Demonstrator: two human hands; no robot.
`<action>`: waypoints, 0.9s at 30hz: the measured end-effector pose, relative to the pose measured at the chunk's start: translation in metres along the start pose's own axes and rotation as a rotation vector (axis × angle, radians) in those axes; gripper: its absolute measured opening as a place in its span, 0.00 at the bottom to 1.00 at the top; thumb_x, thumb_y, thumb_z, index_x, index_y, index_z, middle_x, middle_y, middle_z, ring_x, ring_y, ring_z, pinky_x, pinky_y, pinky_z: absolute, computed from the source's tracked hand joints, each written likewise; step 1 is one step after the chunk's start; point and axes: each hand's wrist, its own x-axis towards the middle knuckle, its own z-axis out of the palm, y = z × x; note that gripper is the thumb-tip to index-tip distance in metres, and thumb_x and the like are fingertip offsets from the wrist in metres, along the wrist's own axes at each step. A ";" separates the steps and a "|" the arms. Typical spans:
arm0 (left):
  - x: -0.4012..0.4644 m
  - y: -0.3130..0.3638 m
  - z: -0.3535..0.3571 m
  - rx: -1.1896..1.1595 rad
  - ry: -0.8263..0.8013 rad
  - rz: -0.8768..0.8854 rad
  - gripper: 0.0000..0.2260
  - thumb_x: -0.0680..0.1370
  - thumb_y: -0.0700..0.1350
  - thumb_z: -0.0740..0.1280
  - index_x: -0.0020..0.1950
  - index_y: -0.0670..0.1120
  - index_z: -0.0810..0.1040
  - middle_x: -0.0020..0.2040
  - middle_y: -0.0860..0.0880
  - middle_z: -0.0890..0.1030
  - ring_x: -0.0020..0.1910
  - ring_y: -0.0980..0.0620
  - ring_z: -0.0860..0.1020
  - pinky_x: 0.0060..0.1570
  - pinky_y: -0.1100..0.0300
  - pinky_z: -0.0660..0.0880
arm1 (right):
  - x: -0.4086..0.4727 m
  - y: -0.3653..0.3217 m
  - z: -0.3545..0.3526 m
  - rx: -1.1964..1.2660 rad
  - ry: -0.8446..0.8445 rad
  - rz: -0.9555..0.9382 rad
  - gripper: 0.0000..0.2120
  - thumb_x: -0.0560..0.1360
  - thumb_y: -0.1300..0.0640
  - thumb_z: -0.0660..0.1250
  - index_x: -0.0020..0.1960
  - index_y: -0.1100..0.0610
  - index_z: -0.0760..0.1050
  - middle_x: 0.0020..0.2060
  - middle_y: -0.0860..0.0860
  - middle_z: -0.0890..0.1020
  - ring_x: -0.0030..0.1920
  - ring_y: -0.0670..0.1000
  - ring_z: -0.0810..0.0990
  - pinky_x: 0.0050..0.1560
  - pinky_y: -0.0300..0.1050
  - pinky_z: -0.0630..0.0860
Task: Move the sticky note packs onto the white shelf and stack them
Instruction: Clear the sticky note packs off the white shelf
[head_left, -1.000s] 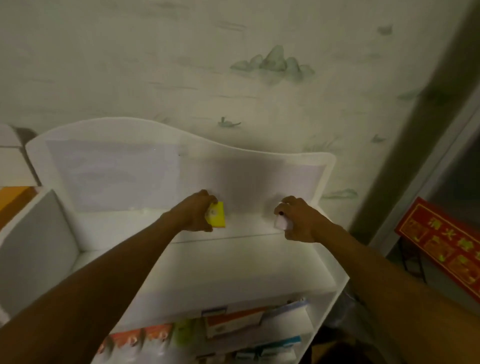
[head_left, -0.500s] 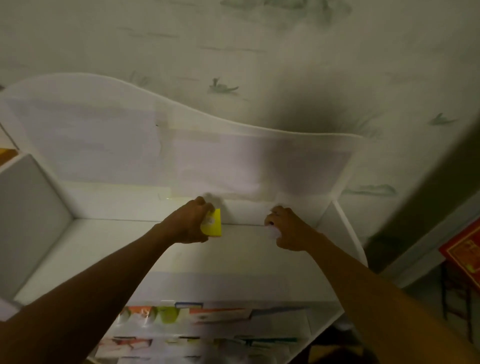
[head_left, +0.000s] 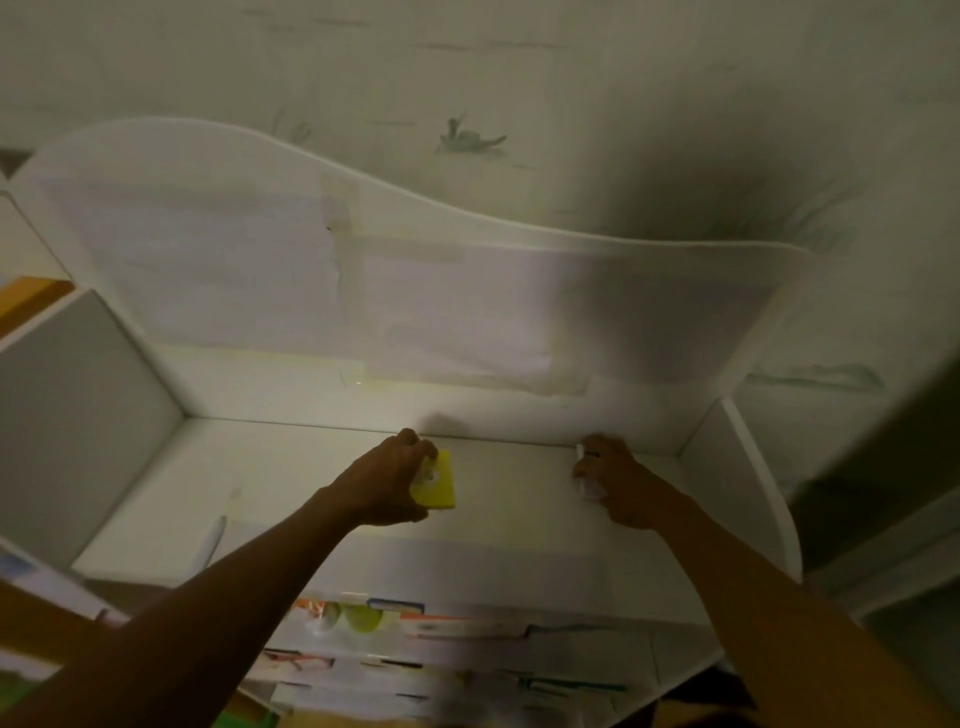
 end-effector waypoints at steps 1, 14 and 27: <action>0.000 0.001 0.000 0.006 0.004 0.003 0.35 0.68 0.51 0.76 0.70 0.47 0.65 0.66 0.47 0.68 0.62 0.47 0.70 0.56 0.57 0.72 | 0.000 0.002 0.002 0.020 0.005 -0.006 0.22 0.74 0.65 0.66 0.68 0.59 0.71 0.72 0.59 0.60 0.74 0.59 0.58 0.70 0.43 0.58; 0.016 0.015 -0.009 0.061 0.047 0.051 0.34 0.67 0.52 0.76 0.69 0.48 0.66 0.67 0.52 0.69 0.66 0.50 0.65 0.55 0.54 0.73 | -0.003 -0.008 -0.001 0.002 0.029 0.057 0.27 0.78 0.60 0.63 0.75 0.54 0.61 0.75 0.54 0.57 0.76 0.54 0.54 0.73 0.45 0.56; 0.066 0.040 0.015 -0.023 0.000 0.067 0.32 0.66 0.48 0.78 0.67 0.46 0.69 0.68 0.47 0.69 0.66 0.47 0.64 0.61 0.52 0.70 | -0.044 0.000 -0.083 -0.111 0.115 0.024 0.29 0.78 0.48 0.65 0.76 0.48 0.60 0.78 0.50 0.51 0.77 0.50 0.52 0.75 0.45 0.53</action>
